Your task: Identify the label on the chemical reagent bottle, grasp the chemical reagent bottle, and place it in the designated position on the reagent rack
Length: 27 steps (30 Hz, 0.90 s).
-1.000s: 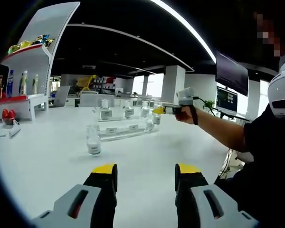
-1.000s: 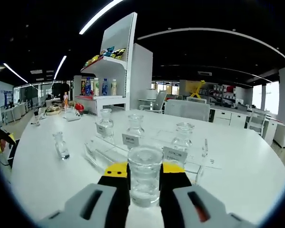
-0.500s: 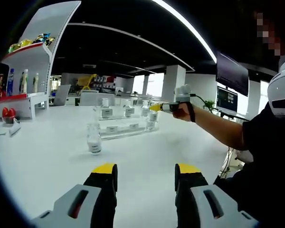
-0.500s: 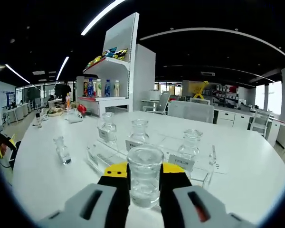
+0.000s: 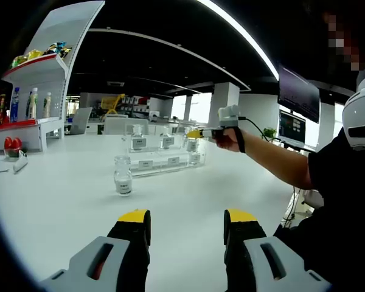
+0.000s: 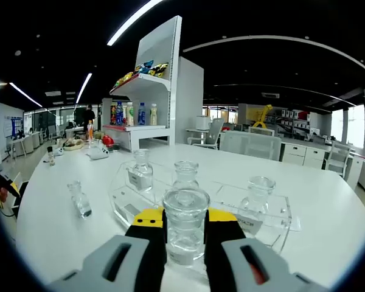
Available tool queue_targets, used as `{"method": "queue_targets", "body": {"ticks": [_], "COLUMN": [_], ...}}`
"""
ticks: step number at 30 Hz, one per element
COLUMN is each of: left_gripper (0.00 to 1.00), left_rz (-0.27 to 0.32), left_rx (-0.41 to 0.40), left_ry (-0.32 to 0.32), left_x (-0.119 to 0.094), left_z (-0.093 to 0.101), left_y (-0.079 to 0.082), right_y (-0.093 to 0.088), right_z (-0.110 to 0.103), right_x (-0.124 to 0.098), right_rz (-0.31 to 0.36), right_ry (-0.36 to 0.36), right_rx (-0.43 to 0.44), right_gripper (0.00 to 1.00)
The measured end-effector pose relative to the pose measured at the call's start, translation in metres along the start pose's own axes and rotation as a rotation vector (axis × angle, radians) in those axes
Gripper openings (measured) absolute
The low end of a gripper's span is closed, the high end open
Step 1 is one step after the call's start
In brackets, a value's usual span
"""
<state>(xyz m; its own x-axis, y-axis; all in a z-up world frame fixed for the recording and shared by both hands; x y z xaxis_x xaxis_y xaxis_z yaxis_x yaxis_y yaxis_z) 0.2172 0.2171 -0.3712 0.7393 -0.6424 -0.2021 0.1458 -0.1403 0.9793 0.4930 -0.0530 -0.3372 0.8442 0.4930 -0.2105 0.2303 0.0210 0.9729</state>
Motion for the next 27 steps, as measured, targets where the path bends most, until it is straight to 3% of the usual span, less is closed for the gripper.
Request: {"method": "queue_targets", "body": {"ticks": [10, 27], "left_gripper": [0.48, 0.48], "left_rz": [-0.006, -0.015], "left_rx": [-0.003, -0.014], "left_ry": [0.004, 0.018], "left_x": [-0.001, -0.003], "left_z": [-0.001, -0.007], "left_y": [-0.002, -0.006], "right_y": [0.006, 0.003], "right_z": [0.007, -0.004], "right_x": [0.025, 0.056], "right_rz": [0.0, -0.008], "right_ry": [0.011, 0.037], "right_rx": [-0.01, -0.024], "right_gripper": [0.22, 0.22]}}
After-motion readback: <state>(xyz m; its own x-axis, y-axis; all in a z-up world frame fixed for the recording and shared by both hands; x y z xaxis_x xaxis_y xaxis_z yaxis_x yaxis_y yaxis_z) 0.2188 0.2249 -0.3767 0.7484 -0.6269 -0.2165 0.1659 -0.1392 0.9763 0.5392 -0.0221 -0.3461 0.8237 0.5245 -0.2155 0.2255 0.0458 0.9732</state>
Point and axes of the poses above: the point that each gripper's makers call its tool centre point, and the gripper's own axes: x roughly forward along the fingers, z roughly to its right, y roughly out of its top, the point moved 2 cm from there along -x, roughly backward along the fingers, and after that the axes turned 9 degrees about x, right-handed, at the moved point
